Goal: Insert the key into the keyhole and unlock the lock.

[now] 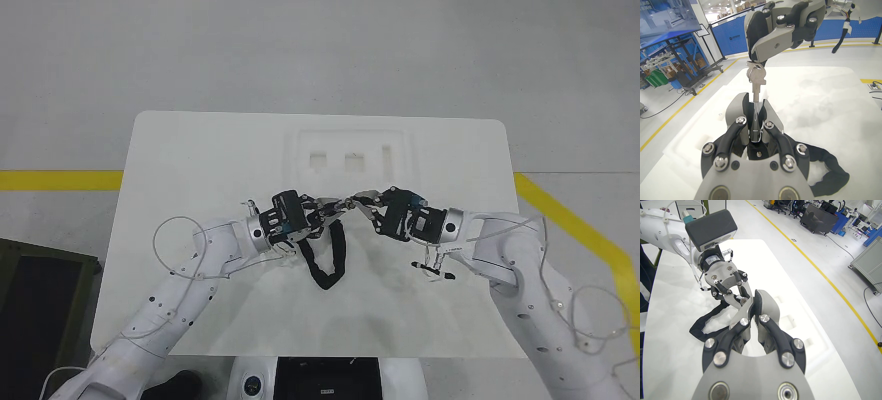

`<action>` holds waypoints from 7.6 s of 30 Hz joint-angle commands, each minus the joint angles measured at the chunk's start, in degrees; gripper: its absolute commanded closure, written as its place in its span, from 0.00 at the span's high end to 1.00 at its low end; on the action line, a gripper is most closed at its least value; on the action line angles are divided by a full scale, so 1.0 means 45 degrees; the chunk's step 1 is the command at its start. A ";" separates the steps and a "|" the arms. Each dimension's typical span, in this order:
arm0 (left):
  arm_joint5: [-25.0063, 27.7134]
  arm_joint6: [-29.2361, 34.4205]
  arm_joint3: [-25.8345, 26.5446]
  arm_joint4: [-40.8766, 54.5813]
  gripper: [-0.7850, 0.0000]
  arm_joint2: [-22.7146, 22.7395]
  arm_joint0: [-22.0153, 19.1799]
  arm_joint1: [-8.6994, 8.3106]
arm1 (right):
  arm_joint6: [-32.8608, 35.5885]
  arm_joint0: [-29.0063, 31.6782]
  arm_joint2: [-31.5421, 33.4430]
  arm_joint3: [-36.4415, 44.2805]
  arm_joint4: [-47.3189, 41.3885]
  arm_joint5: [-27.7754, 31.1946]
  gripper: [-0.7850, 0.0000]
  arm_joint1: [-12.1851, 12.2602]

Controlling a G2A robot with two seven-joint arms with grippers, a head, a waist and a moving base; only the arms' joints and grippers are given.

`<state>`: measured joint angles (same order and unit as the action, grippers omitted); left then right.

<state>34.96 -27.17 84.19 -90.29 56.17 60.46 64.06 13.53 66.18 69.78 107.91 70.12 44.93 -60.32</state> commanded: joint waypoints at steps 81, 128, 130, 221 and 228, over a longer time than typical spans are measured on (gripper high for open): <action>0.0320 -0.0313 0.0059 0.2144 0.00 0.0585 -0.0186 0.0290 | 0.3119 0.1013 0.0008 0.0704 -0.4005 -0.2455 0.93 0.0165; 0.1359 0.0260 0.0080 0.2425 1.00 0.0342 -0.0500 0.0560 | -0.1115 -0.0282 -0.2066 -0.2187 -0.2166 -0.3438 0.00 -0.0696; 0.1371 0.0271 0.0075 0.2466 1.00 0.0360 -0.0490 0.0565 | -0.1168 -0.0283 -0.2050 -0.2184 -0.2105 -0.3421 0.00 -0.0707; 0.0498 0.0833 0.0784 -0.1397 0.00 0.0676 -0.0319 0.0428 | 0.3182 0.0868 0.0196 0.1868 -0.2672 -0.3789 0.44 -0.0528; 0.0270 0.0798 0.0937 -0.1671 0.00 0.0651 -0.0168 0.0400 | 0.4326 0.0927 0.0110 0.2241 -0.3146 -0.4273 0.38 -0.0520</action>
<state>36.31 -23.52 88.31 -97.77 59.13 59.62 65.86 32.16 70.31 70.33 117.88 56.04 25.86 -62.68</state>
